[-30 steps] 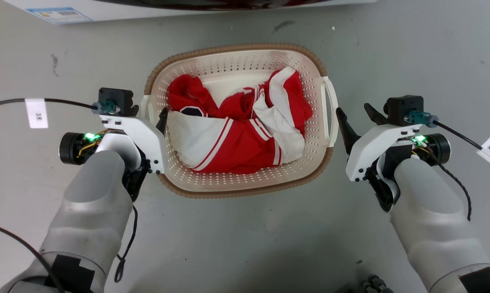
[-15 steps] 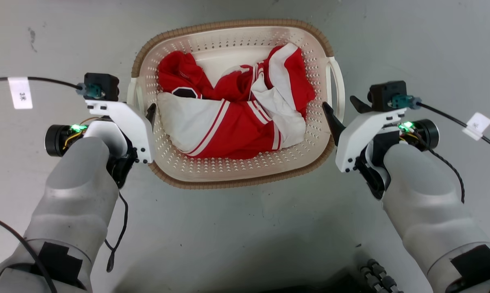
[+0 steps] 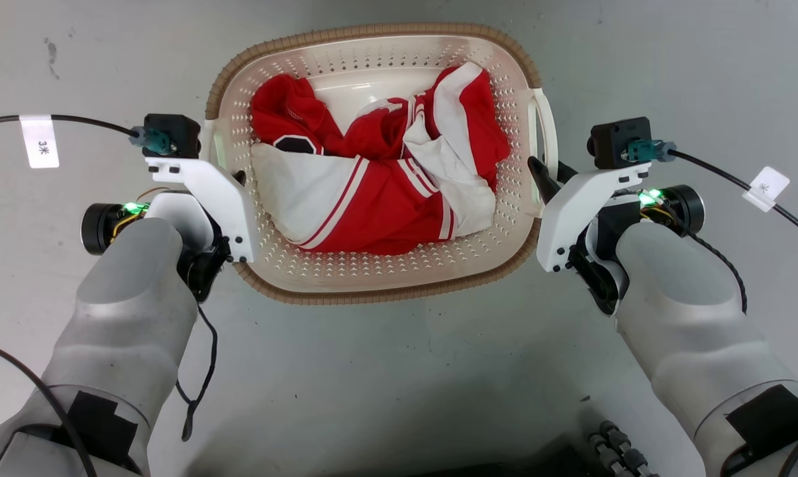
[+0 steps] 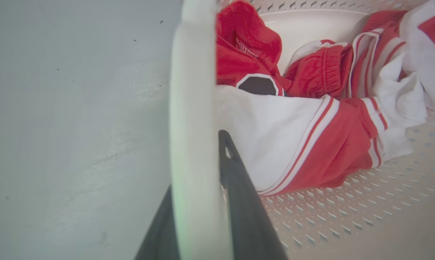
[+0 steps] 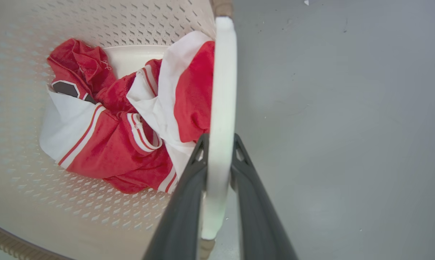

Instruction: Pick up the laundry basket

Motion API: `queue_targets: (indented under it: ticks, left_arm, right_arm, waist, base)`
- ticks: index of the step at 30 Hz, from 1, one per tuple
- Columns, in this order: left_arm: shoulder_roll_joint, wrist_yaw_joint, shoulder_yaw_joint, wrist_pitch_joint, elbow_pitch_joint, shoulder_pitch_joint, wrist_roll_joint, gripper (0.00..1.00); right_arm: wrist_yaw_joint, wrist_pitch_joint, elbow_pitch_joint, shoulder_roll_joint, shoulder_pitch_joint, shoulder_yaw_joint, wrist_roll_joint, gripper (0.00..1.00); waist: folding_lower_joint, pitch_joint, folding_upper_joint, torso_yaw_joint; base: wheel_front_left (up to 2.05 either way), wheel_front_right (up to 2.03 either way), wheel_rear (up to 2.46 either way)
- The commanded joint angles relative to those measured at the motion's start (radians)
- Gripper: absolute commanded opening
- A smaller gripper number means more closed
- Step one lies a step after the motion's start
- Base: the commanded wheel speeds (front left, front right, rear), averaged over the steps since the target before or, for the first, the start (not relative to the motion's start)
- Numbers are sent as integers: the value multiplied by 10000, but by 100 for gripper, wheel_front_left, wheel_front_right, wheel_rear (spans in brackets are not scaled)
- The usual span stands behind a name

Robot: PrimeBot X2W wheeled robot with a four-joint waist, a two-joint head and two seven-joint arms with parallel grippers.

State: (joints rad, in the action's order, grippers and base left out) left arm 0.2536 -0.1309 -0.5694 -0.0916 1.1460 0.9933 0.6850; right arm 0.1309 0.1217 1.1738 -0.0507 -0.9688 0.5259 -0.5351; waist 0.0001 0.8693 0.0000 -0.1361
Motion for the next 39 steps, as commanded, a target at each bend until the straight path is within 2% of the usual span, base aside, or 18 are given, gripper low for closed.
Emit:
queue_targets:
  ticks: [1, 6, 13, 28, 39]
  left_arm:
    - [37, 9, -86, 45, -53, 42, 50, 0]
    - [-11, 7, -405, -189, -41, -74, 406, 0]
    - [-168, -5, -797, -620, -25, -289, 1017, 0]
    - [-721, -42, -1299, -2271, 219, -1553, 2658, 0]
    - [-735, -52, -1640, -3507, 273, -2132, 3375, 0]
  right_arm:
    - [-3, -50, 33, -16, -160, 112, -76, 0]
    - [-1, -285, 99, -82, -13, 503, -479, 0]
    - [0, -1394, 60, -283, 293, 1146, -1205, 0]
    - [2, -3882, 400, -500, 1437, 1902, -2679, 0]
    - [2, -6131, 684, -533, 1912, 2130, -3422, 0]
  waist:
    - [-1, -39, 0, 8]
    - [-1, -297, 0, 15]
    - [-1, -1108, 0, 73]
    - [-1, -4437, 0, 394]
    - [-1, -6365, 0, 634]
  base:
    - [0, 0, 0]
    - [0, 0, 0]
    - [0, 0, 0]
    - [0, 0, 0]
    - [0, 0, 0]
